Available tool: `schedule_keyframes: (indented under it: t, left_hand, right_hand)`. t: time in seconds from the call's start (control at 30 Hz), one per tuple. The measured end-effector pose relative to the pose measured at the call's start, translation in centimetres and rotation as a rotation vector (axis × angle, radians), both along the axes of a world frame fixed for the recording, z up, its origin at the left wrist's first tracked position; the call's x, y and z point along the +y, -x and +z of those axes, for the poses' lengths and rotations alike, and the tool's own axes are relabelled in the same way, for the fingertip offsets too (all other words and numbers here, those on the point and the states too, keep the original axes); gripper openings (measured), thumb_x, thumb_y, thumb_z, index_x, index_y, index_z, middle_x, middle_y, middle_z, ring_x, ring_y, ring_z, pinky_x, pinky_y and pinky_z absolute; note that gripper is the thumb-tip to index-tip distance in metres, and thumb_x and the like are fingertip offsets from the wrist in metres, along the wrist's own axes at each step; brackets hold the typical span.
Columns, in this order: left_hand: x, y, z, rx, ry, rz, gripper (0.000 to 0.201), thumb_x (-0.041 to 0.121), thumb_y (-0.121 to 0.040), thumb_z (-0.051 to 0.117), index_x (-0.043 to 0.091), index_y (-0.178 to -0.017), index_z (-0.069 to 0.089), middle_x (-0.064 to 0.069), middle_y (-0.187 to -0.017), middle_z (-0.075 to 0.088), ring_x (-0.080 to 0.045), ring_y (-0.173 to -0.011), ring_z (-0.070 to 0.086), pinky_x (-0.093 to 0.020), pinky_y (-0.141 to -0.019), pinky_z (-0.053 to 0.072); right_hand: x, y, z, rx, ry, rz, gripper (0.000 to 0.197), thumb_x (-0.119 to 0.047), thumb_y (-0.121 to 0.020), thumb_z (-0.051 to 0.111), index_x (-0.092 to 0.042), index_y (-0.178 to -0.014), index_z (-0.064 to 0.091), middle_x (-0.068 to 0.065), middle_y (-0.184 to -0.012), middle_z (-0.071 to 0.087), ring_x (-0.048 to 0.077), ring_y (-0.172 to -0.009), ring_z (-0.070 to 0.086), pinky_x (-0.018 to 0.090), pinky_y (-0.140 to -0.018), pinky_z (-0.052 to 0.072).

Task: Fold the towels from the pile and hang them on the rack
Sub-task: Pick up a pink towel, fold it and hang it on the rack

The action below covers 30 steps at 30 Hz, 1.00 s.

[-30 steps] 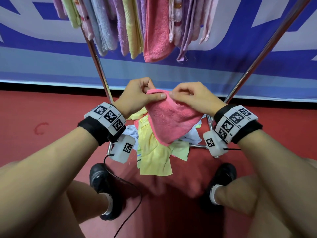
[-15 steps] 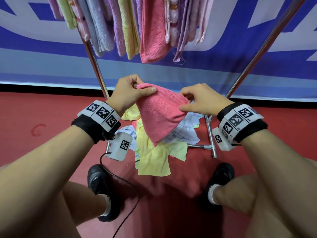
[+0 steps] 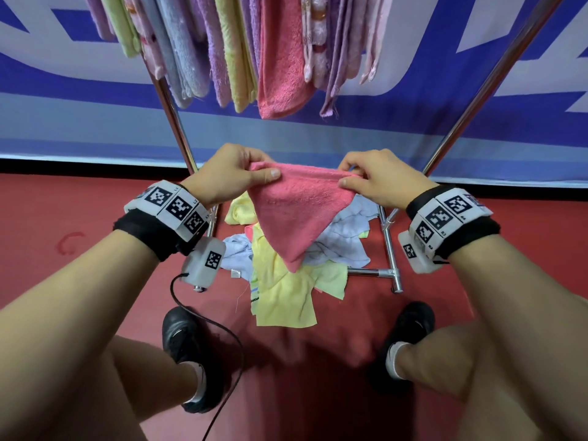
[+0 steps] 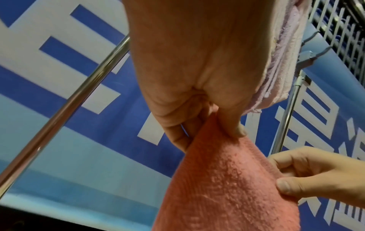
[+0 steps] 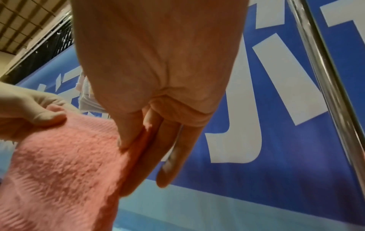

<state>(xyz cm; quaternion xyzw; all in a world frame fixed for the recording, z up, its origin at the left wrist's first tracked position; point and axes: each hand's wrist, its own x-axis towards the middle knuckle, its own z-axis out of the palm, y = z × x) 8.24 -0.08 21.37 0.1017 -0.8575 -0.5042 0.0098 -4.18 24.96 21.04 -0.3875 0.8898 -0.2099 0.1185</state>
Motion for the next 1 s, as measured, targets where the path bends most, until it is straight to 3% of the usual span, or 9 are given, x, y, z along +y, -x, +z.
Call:
schedule_keyframes:
  t: [0.17, 0.27, 0.43, 0.53, 0.6, 0.67, 0.77, 0.87, 1.0]
  left_hand:
    - [-0.4, -0.1, 0.2, 0.014, 0.005, 0.02, 0.007, 0.011, -0.084, 0.079, 0.016, -0.083, 0.074, 0.003, -0.07, 0.071, 0.002, -0.063, 0.061, -0.012, -0.069, 0.051]
    - [0.3, -0.3, 0.3, 0.084, -0.175, 0.073, 0.011, 0.001, -0.077, 0.081, 0.004, -0.084, 0.072, 0.006, -0.065, 0.073, -0.002, -0.063, 0.067, -0.016, -0.07, 0.056]
    - [3.3, -1.0, -0.3, 0.15, -0.268, -0.03, 0.015, 0.0, -0.077, 0.08, 0.002, -0.091, 0.075, -0.005, -0.081, 0.075, -0.013, -0.077, 0.069, -0.027, -0.081, 0.057]
    - [4.4, -1.1, -0.6, 0.13, -0.193, -0.129, 0.016, 0.004, -0.079, 0.081, 0.007, -0.094, 0.078, -0.004, -0.086, 0.077, -0.01, -0.082, 0.068, -0.026, -0.081, 0.057]
    - [5.0, -1.1, -0.9, 0.109, -0.117, -0.194, 0.018, 0.009, -0.08, 0.082, 0.009, -0.098, 0.079, -0.006, -0.094, 0.078, -0.013, -0.088, 0.069, -0.032, -0.087, 0.055]
    - [5.7, -1.3, -1.2, 0.095, -0.105, -0.258, 0.02, 0.007, -0.081, 0.081, 0.007, -0.1, 0.078, -0.004, -0.094, 0.078, -0.007, -0.089, 0.069, -0.027, -0.085, 0.056]
    - [6.4, -1.2, -1.5, 0.055, -0.107, -0.332, 0.021, 0.002, -0.084, 0.076, 0.007, -0.105, 0.076, -0.008, -0.095, 0.078, -0.004, -0.086, 0.067, -0.017, -0.082, 0.053]
    - [5.6, -0.8, -1.3, 0.015, -0.088, -0.31, 0.018, 0.003, -0.089, 0.072, 0.01, -0.105, 0.075, -0.009, -0.094, 0.077, -0.004, -0.081, 0.067, -0.016, -0.078, 0.052]
    - [3.4, 0.1, -1.6, 0.068, 0.047, -0.069, 0.01, 0.014, -0.087, 0.076, 0.015, -0.096, 0.07, -0.004, -0.078, 0.073, -0.001, -0.063, 0.057, -0.025, -0.066, 0.048]
  right_hand:
    - [0.9, 0.5, 0.6, -0.033, -0.017, -0.006, 0.006, -0.027, -0.095, 0.072, -0.027, -0.093, 0.077, -0.014, -0.081, 0.072, 0.0, -0.077, 0.063, 0.026, -0.079, 0.048]
    - [1.1, 0.6, 1.2, -0.023, 0.043, -0.088, 0.007, -0.032, -0.089, 0.078, -0.028, -0.093, 0.081, -0.011, -0.084, 0.068, 0.006, -0.073, 0.056, 0.011, -0.07, 0.039]
    - [0.1, -0.4, 0.9, -0.154, 0.153, -0.353, 0.009, -0.018, -0.087, 0.072, -0.022, -0.086, 0.08, -0.002, -0.063, 0.07, 0.006, -0.054, 0.061, 0.019, -0.056, 0.044]
    - [-1.2, -1.4, 1.0, -0.528, 0.362, -0.451, 0.016, -0.008, -0.091, 0.057, -0.009, -0.095, 0.072, 0.012, -0.085, 0.078, 0.02, -0.069, 0.077, 0.027, -0.048, 0.053]
    - [-1.9, -2.3, 1.0, -0.655, 0.471, -0.493, 0.018, -0.022, -0.094, 0.063, -0.006, -0.098, 0.069, 0.011, -0.087, 0.077, 0.021, -0.075, 0.078, 0.034, -0.054, 0.06]
    - [-2.6, -2.9, 0.3, -0.571, 0.441, -0.502, 0.031, -0.038, -0.087, 0.077, -0.009, -0.098, 0.071, 0.005, -0.083, 0.075, 0.014, -0.075, 0.075, 0.034, -0.058, 0.062]
    - [-3.2, -3.2, -0.9, -0.299, 0.292, -0.457, 0.03, -0.02, -0.075, 0.085, -0.022, -0.103, 0.073, 0.004, -0.09, 0.076, 0.018, -0.087, 0.072, 0.028, -0.076, 0.059]
    - [-3.0, -3.2, -0.7, -0.232, 0.274, -0.383, 0.057, -0.004, -0.081, 0.076, -0.019, -0.134, 0.061, -0.004, -0.088, 0.072, 0.012, -0.081, 0.068, 0.004, -0.055, 0.044]
    - [-3.0, -3.3, 0.0, -0.362, 0.383, -0.368, 0.071, -0.018, -0.086, 0.081, -0.014, -0.146, 0.042, -0.006, -0.088, 0.077, 0.006, -0.066, 0.067, 0.021, -0.053, 0.056]
